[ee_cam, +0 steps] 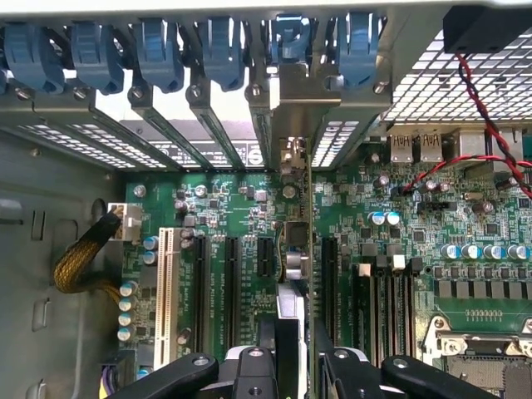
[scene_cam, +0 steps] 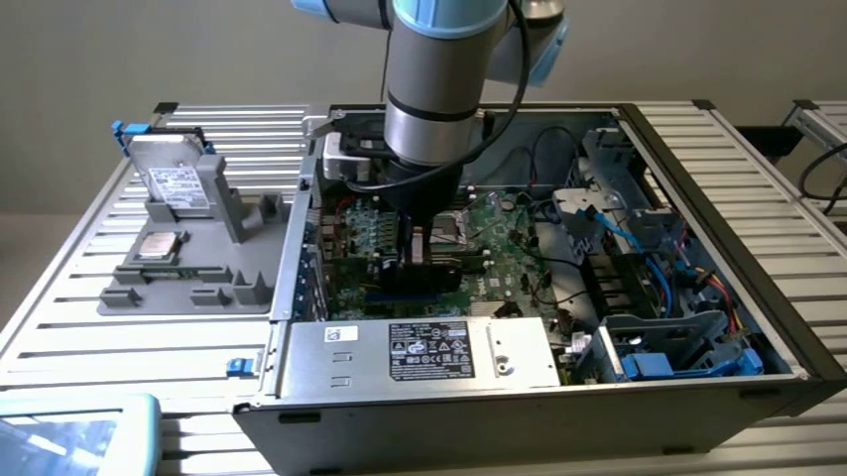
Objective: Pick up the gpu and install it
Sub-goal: 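Insert the gpu into the slot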
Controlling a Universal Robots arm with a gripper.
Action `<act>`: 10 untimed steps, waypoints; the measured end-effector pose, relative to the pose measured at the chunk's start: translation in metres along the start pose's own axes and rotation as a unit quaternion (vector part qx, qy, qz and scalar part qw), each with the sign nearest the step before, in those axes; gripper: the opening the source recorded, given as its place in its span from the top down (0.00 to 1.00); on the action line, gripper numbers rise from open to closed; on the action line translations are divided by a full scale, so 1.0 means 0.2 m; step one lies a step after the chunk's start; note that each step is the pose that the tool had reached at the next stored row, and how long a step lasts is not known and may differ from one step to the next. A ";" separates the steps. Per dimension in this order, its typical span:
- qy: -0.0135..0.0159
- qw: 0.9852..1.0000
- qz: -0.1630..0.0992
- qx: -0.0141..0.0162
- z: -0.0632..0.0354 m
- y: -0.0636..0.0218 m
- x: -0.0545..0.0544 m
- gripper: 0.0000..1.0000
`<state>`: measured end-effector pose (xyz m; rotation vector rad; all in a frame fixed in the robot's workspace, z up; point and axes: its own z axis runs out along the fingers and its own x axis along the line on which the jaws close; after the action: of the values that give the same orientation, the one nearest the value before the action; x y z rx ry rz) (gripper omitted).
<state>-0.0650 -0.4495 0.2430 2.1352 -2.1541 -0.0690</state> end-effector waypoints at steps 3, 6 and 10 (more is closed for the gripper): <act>-0.001 1.000 0.000 -0.002 0.001 -0.001 0.00 0.73; -0.001 1.000 0.000 -0.003 0.003 -0.001 0.00 0.73; -0.002 1.000 0.000 -0.003 0.003 0.000 0.00 0.73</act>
<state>-0.0649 -0.4503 0.2425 2.1336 -2.1520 -0.0795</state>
